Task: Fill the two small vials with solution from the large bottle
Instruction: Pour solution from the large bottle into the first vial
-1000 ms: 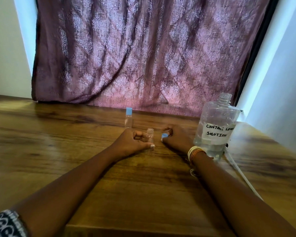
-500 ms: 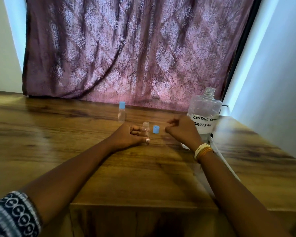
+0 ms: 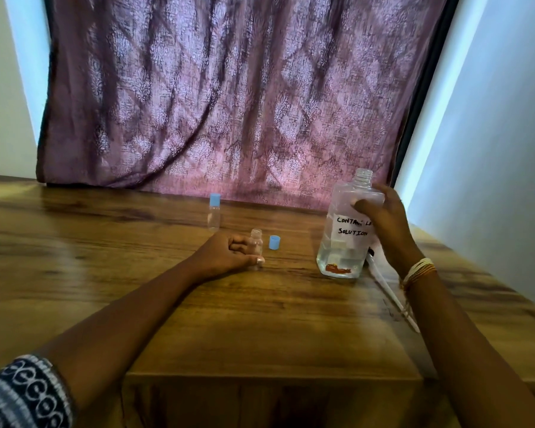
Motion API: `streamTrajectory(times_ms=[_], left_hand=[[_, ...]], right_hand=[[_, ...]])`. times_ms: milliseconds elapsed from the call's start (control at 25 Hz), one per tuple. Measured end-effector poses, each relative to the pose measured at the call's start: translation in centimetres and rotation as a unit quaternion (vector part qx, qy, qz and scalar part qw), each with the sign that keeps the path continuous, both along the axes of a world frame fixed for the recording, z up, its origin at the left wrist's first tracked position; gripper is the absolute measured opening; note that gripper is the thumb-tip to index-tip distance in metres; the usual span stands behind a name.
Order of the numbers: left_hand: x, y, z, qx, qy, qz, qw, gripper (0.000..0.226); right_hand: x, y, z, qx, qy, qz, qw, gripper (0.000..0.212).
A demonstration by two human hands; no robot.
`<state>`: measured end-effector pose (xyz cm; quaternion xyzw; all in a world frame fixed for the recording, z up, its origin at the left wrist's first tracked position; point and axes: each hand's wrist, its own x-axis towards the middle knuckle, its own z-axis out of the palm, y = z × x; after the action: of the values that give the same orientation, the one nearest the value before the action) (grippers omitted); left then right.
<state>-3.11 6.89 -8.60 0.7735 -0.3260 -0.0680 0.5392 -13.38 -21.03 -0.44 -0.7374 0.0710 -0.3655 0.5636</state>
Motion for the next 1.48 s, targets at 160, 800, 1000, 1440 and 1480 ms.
streamTrajectory(times_ms=[160,800,1000,1440,1480], left_hand=[[-0.1,0.1,0.0,-0.011,0.009,-0.005,1.000,0.044],[-0.1,-0.8,0.4,-0.127,0.028,0.006,0.991,0.025],[0.1,-0.7,0.2,-0.151,0.036,0.007,0.988,0.024],[0.0,-1.1,0.1,-0.170,0.058,-0.005,0.984,0.021],[0.0,-1.1,0.1,-0.169,0.057,-0.007,0.984,0.020]], right_hand=[[1.3,0.0,-0.3,0.020,0.021,0.069,0.997,0.064],[6.4,4.8,-2.5,-0.269,-0.081,0.079,0.957,0.068],[5.8,5.0,-3.0,-0.333,-0.053,0.097,0.936,0.073],[6.3,5.2,-3.9,-0.444,-0.086,0.091,0.887,0.063],[6.4,5.2,-3.9,-0.456,-0.091,0.087,0.881,0.061]])
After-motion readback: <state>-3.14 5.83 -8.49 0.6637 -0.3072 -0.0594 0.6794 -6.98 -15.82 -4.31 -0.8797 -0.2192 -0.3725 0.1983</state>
